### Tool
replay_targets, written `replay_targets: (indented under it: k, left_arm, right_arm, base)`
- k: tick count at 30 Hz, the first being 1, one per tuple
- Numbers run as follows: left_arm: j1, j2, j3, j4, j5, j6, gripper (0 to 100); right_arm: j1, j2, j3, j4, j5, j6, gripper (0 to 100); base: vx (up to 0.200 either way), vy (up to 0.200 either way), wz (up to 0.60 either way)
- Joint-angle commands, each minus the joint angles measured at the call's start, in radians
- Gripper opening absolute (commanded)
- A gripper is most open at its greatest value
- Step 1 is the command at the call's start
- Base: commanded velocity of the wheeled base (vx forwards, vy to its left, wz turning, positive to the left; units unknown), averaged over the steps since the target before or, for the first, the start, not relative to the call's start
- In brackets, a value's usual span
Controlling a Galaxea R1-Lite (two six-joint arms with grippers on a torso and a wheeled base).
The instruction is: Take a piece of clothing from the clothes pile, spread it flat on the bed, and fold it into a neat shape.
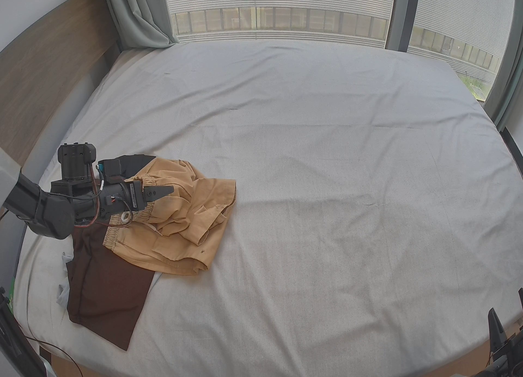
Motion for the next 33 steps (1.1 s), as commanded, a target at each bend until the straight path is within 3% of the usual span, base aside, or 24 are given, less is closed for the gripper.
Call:
replay_targets:
  k: [1,11,12,25,33]
  left_arm:
    - [-0.012,0.034,-0.015,0.000,-0.001,0.000,100]
    - [-0.038,0.107,-0.032,-0.085,0.009,-0.006,100]
    - [-0.036,0.109,-0.032,-0.086,0.009,-0.006,0]
    - [-0.033,0.106,-0.027,-0.086,-0.001,-0.009,0]
    - [-0.027,-0.034,0.126,-0.088,-0.007,-0.048,0]
  right_arm:
    - [-0.001,-0.004,0.018,0.000,0.001,0.000,100]
    - [0.001,-0.004,0.018,0.000,-0.001,0.000,100]
    - [0.001,-0.004,0.018,0.000,-0.001,0.000,100]
    - [0.001,-0.004,0.018,0.000,-0.001,0.000,100]
    - [0.001,-0.004,0.018,0.000,0.001,0.003,100]
  base:
    - [0.000,0.000,0.00]
    - [0.000,0.000,0.00]
    - [0.000,0.000,0.00]
    - [0.000,0.000,0.00]
    - [0.000,0.000,0.00]
